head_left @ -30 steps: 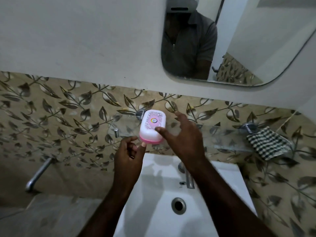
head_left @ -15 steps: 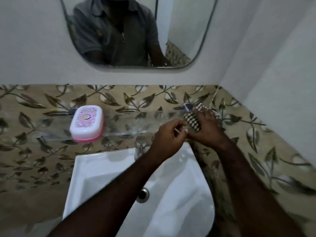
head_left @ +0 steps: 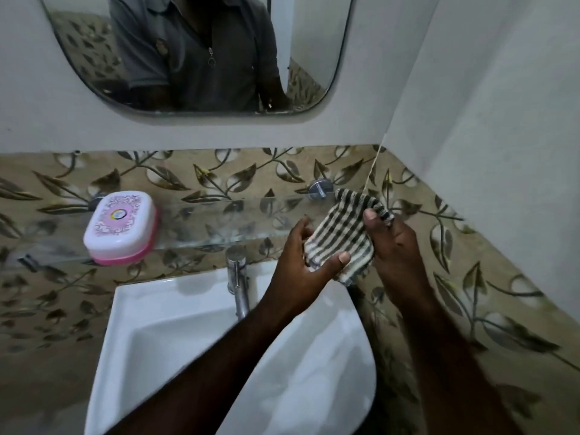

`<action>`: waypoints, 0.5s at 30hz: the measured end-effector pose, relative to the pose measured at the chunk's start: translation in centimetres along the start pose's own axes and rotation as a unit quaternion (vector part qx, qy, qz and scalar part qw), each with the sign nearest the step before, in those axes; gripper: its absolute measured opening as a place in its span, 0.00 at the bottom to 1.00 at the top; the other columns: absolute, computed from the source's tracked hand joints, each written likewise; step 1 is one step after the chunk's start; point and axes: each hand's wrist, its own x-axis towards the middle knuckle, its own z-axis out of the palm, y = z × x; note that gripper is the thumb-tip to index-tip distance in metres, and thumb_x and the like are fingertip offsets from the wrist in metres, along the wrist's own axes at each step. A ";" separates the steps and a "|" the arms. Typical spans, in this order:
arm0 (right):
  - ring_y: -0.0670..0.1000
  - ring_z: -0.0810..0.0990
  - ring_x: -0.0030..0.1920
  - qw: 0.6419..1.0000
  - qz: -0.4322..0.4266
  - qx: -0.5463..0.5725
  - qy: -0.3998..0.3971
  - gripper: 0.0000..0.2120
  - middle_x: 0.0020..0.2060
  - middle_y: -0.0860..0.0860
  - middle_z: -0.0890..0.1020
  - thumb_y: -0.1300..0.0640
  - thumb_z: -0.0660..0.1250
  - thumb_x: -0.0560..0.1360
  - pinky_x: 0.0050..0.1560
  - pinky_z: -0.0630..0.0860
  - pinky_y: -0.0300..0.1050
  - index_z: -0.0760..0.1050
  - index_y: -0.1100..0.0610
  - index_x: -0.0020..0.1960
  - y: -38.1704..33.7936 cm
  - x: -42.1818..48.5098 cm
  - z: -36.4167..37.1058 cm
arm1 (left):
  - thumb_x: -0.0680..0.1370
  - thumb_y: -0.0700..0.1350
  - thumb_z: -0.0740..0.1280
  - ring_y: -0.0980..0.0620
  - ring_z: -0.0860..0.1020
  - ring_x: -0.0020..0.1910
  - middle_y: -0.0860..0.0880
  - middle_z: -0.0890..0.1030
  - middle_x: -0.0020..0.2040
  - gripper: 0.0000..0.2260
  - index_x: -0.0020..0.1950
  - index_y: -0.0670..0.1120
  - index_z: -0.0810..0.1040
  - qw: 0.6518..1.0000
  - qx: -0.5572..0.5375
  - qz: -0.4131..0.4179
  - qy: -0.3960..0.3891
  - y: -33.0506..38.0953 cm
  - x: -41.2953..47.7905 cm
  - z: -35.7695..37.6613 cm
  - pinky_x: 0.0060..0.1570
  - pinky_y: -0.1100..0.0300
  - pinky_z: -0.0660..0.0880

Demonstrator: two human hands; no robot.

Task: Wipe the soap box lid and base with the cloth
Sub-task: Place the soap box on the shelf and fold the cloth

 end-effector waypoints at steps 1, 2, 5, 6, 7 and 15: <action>0.56 0.85 0.52 0.997 0.043 0.070 -0.008 0.12 0.51 0.56 0.86 0.50 0.64 0.79 0.47 0.81 0.44 0.80 0.56 0.57 0.8 -0.7 0.4 | 0.70 0.57 0.74 0.65 0.79 0.55 0.59 0.79 0.58 0.29 0.67 0.51 0.69 0.997 -0.067 -0.039 -0.016 -0.5 -0.3 0.1 0.49 0.69 0.76; 0.59 0.84 0.52 0.989 0.090 0.120 -0.007 0.13 0.51 0.59 0.85 0.53 0.63 0.80 0.48 0.81 0.48 0.80 0.59 0.57 1.8 -1.4 0.7 | 0.71 0.54 0.74 0.57 0.81 0.56 0.54 0.82 0.57 0.24 0.64 0.47 0.74 0.985 -0.141 -0.090 -0.036 -1.2 -0.4 0.3 0.52 0.61 0.79; 0.60 0.84 0.51 0.955 0.223 0.192 0.027 0.13 0.51 0.63 0.85 0.58 0.59 0.81 0.49 0.81 0.51 0.81 0.63 0.54 5.5 -3.0 1.0 | 0.75 0.47 0.72 0.42 0.83 0.52 0.42 0.85 0.52 0.13 0.55 0.41 0.81 0.956 -0.202 -0.208 -0.038 -3.9 -1.1 0.3 0.52 0.48 0.79; 0.58 0.85 0.49 0.944 0.261 0.197 0.041 0.14 0.49 0.62 0.85 0.59 0.58 0.80 0.46 0.81 0.50 0.82 0.62 0.51 6.7 -3.4 0.7 | 0.75 0.47 0.72 0.42 0.84 0.50 0.41 0.86 0.49 0.12 0.53 0.40 0.81 0.959 -0.170 -0.224 -0.023 -4.9 -1.4 0.1 0.49 0.48 0.79; 0.56 0.86 0.46 0.937 0.289 0.189 0.056 0.14 0.48 0.61 0.85 0.60 0.59 0.79 0.43 0.81 0.50 0.83 0.59 0.47 7.7 -3.8 0.2 | 0.75 0.48 0.73 0.43 0.84 0.46 0.42 0.86 0.47 0.11 0.50 0.40 0.82 0.963 -0.136 -0.230 -0.016 -5.9 -1.5 -0.2 0.44 0.49 0.79; 0.53 0.85 0.41 0.941 0.330 0.079 -0.005 0.18 0.43 0.53 0.87 0.71 0.61 0.76 0.35 0.80 0.47 0.75 0.55 0.61 12.3 -4.5 -2.0 | 0.70 0.42 0.76 0.45 0.84 0.45 0.43 0.86 0.46 0.12 0.51 0.46 0.80 0.906 -0.209 -0.367 -0.011 -11.2 -1.2 -1.9 0.49 0.48 0.78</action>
